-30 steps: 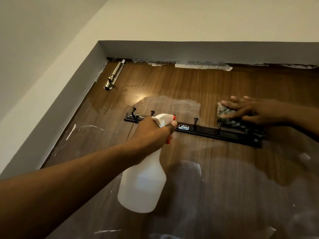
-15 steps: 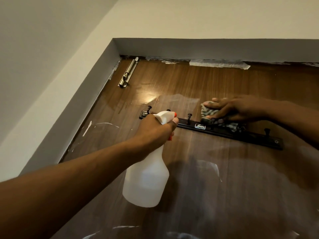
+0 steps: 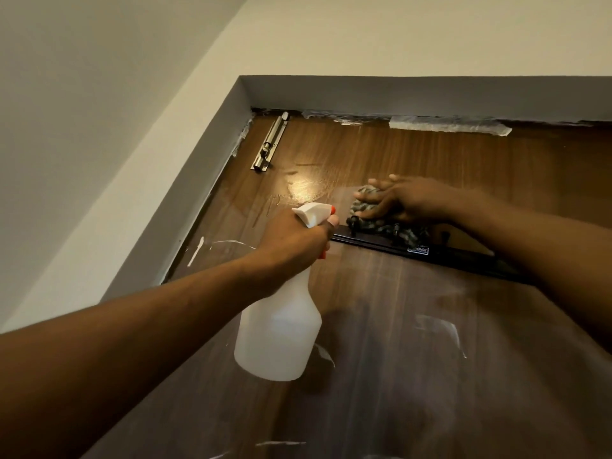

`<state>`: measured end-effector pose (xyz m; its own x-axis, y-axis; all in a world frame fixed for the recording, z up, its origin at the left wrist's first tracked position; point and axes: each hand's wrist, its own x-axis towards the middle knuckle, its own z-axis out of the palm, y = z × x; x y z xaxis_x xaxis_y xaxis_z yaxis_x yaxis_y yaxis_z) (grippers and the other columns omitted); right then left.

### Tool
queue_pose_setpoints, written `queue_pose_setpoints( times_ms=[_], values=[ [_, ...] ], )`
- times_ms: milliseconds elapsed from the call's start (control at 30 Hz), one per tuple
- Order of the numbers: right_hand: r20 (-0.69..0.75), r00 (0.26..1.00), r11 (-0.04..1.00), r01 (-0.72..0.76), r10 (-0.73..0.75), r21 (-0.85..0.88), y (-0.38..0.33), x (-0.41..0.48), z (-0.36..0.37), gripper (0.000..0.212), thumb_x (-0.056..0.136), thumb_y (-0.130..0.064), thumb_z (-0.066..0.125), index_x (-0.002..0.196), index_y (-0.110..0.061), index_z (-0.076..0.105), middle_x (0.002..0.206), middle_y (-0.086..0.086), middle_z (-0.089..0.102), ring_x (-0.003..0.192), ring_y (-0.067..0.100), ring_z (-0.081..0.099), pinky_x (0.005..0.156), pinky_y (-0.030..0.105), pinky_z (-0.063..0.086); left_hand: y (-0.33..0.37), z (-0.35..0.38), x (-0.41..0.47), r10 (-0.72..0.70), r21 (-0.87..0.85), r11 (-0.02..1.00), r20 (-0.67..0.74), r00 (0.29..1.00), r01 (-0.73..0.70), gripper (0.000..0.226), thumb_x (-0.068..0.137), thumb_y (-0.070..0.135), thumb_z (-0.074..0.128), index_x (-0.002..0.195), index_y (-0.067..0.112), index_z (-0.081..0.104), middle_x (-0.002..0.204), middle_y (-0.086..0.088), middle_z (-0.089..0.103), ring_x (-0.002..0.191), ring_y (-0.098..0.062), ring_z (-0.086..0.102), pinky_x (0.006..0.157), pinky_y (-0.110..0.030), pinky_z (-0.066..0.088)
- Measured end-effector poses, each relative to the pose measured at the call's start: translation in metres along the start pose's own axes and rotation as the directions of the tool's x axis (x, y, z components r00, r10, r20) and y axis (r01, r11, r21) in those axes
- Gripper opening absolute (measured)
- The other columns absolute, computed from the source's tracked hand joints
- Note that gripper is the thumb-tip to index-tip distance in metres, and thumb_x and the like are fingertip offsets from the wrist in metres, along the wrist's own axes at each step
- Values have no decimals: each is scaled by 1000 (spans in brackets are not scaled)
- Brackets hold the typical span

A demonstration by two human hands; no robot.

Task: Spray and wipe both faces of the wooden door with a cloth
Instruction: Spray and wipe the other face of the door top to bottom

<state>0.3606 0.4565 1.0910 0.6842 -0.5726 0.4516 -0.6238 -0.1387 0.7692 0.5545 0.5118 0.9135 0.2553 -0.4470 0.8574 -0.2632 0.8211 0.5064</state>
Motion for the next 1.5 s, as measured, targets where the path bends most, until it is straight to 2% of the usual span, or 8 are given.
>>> queue_pose_setpoints(
  times_ms=[67, 200, 433, 667, 833, 1033, 1267, 1500],
  values=[
    [47, 999, 999, 0, -3, 48, 3, -19, -7, 58, 83, -77, 40, 134, -53, 52, 166, -3, 21, 150, 31, 25, 117, 52, 31, -6, -9, -1, -18, 17, 1000, 6, 1000, 18, 52, 88, 36, 58, 131, 12, 43, 82, 3, 57, 67, -7, 57, 40, -7, 41],
    [65, 997, 982, -28, 41, -187, 27, -37, -10, 62, 98, -19, 57, 138, -59, 34, 162, -22, 1, 154, 15, 3, 123, 44, 24, -22, -23, 4, -32, 47, 998, 24, 999, 30, 57, 88, 39, 56, 135, 11, 40, 101, -8, 63, 80, -12, 63, 48, -11, 44],
    [-197, 971, 969, -171, 135, -181, -11, 29, -25, 55, 102, -30, 54, 148, -50, 33, 167, -6, 13, 154, 24, 10, 123, 50, 11, -25, -47, 14, -22, 59, 998, 9, 1000, 21, 55, 89, 38, 57, 133, 10, 41, 101, -7, 63, 79, -11, 62, 51, -13, 44],
    [-26, 997, 996, 78, -77, 52, -34, 56, -16, 43, 92, -35, 57, 121, -66, 49, 166, -12, 12, 154, 31, 11, 120, 60, 20, -35, -62, 14, -47, 102, 993, -32, 998, 50, 51, 90, 36, 56, 132, 12, 41, 103, -9, 61, 78, -12, 60, 41, -9, 42],
    [-111, 985, 984, -141, 129, -106, -30, 46, -25, 54, 92, -43, 53, 118, -82, 27, 166, -13, 5, 153, 32, 9, 118, 58, 27, -50, -85, 27, -64, 139, 988, -51, 997, 70, 51, 91, 37, 53, 133, 11, 39, 105, -7, 57, 74, -10, 55, 41, -7, 41],
    [-272, 904, 944, -322, 330, 76, -101, 89, -38, 60, 100, -37, 55, 155, -30, 33, 158, 11, 37, 138, 36, 40, 104, 46, 42, -66, -118, 46, -26, 179, 983, -71, 997, 38, 50, 89, 38, 56, 129, 11, 43, 107, -7, 56, 76, -13, 58, 45, -10, 43],
    [-294, 936, 945, -98, 194, 310, -218, 141, 1, 51, 103, -35, 49, 153, -36, 37, 166, 3, 21, 150, 32, 21, 118, 53, 29, -84, -175, 57, -4, 168, 986, -41, 999, 10, 46, 88, 42, 55, 121, 11, 54, 96, -5, 64, 70, -10, 60, 46, -10, 41],
    [-450, 663, 801, -489, 599, 345, -254, 147, 37, 67, 99, -49, 15, 161, -26, 9, 169, 10, 3, 155, 33, -5, 123, 48, -4, -108, -218, 66, -3, 101, 995, -13, 1000, 5, 33, 87, 42, 59, 113, 21, 58, 79, 4, 60, 64, -8, 59, 55, -19, 48]
  ],
)
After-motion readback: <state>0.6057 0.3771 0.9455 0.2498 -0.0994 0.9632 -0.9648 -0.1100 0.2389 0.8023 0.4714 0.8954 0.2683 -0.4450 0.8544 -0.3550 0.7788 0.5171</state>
